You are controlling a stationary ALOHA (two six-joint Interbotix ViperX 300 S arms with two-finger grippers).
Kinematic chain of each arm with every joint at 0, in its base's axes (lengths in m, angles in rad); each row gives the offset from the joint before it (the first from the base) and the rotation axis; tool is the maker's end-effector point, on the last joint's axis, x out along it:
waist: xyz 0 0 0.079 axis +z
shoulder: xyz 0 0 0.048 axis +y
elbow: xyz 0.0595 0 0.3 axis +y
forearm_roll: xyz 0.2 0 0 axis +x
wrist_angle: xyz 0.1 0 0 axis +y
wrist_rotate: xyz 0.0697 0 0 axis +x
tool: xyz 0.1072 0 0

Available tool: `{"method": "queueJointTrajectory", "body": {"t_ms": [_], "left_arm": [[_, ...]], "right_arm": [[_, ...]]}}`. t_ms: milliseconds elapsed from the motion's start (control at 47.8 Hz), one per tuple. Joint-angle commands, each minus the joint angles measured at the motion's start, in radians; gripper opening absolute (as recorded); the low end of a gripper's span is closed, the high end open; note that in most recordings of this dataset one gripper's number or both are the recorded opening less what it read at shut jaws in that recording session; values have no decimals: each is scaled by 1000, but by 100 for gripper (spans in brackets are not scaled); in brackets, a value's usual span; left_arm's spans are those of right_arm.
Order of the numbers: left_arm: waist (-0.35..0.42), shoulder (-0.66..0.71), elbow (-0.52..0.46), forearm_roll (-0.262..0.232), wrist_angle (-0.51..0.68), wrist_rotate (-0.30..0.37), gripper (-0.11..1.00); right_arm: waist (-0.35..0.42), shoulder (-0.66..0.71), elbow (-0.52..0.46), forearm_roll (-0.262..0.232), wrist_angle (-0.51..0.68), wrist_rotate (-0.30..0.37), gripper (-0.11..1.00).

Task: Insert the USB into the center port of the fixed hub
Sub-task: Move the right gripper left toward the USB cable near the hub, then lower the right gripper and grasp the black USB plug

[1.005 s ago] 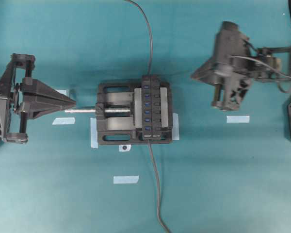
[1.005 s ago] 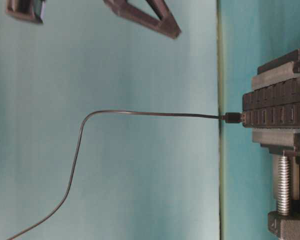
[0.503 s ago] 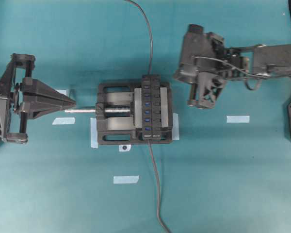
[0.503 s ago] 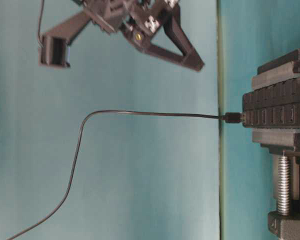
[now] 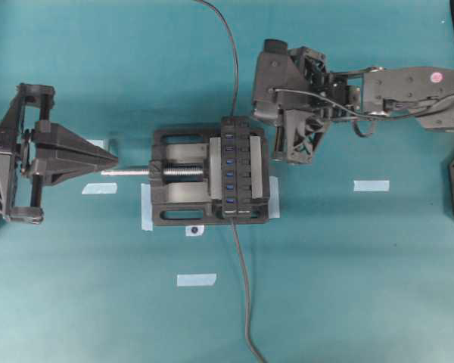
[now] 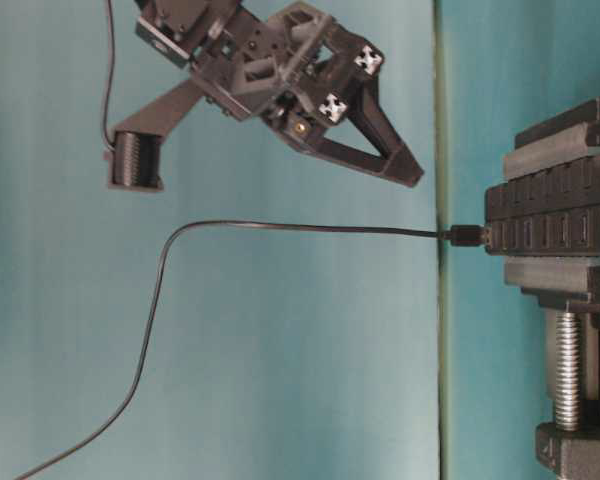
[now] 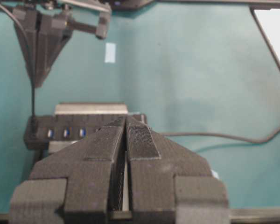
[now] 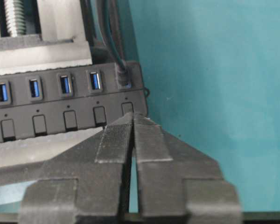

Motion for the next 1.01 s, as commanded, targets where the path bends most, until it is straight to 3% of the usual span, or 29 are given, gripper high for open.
{"method": "queueJointTrajectory", "body": {"t_ms": [0, 126, 356, 984], "left_arm": [[2, -2, -20, 0, -5, -2, 0], [2, -2, -21, 0, -6, -2, 0], [2, -2, -20, 0, -5, -2, 0], [2, -8, -20, 0, -6, -3, 0]], "right_arm": [[-2, -9, -23, -2, -15, -3, 14], [-2, -8, -23, -2, -32, -2, 31], [-2, -2, -18, -2, -83, -2, 88], [-9, 87, -31, -2, -213, 0, 81]]}}
